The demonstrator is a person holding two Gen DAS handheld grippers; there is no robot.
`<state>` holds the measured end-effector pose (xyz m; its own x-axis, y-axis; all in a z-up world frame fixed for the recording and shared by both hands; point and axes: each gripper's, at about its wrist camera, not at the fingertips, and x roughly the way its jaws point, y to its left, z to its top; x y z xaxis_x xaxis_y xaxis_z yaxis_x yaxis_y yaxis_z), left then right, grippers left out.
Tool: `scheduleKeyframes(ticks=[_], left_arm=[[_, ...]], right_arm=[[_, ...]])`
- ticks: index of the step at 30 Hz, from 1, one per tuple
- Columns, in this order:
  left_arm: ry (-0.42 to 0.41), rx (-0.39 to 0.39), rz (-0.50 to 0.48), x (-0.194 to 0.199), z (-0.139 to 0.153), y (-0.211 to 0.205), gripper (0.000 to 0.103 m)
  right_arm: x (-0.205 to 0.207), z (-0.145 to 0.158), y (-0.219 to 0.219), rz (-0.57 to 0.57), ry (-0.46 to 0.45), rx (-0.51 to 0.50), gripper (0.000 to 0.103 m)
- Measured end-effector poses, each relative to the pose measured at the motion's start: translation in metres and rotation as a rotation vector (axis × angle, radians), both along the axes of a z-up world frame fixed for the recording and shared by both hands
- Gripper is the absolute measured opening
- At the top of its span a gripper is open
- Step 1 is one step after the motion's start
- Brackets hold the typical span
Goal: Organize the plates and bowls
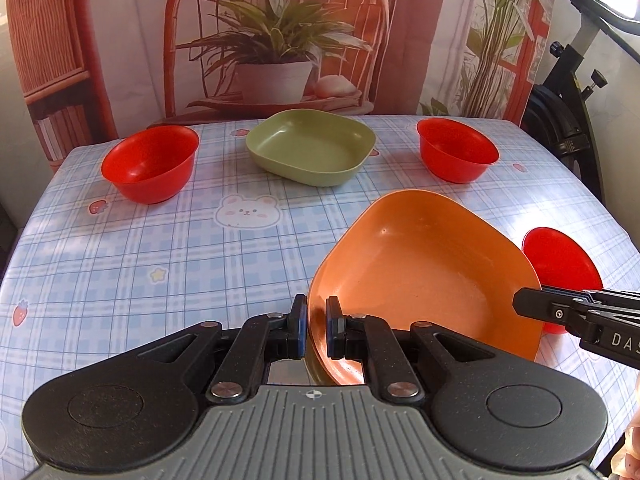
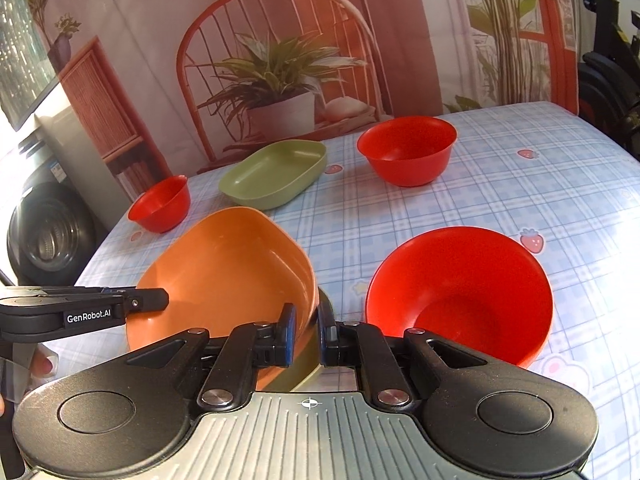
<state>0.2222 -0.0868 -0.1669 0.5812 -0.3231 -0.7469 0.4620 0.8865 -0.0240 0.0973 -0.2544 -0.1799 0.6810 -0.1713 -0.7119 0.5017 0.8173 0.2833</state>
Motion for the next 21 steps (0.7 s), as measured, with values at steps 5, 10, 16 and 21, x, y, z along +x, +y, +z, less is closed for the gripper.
scheduleKeyframes(ticks=[5,10,16,21], left_arm=[[-0.002,0.038,-0.003,0.002,-0.007,-0.001,0.010],[-0.003,0.058,-0.011,0.002,-0.013,-0.004,0.010],[0.001,0.064,-0.009,0.001,-0.019,-0.004,0.010],[0.005,0.061,0.009,0.001,-0.024,0.001,0.012]], right_arm=[[0.002,-0.008,-0.003,-0.003,0.008,0.039,0.010],[0.002,-0.011,-0.005,-0.013,0.007,0.044,0.010],[0.003,-0.013,-0.006,-0.018,0.021,0.040,0.012],[0.002,-0.012,-0.008,-0.020,0.020,0.046,0.018]])
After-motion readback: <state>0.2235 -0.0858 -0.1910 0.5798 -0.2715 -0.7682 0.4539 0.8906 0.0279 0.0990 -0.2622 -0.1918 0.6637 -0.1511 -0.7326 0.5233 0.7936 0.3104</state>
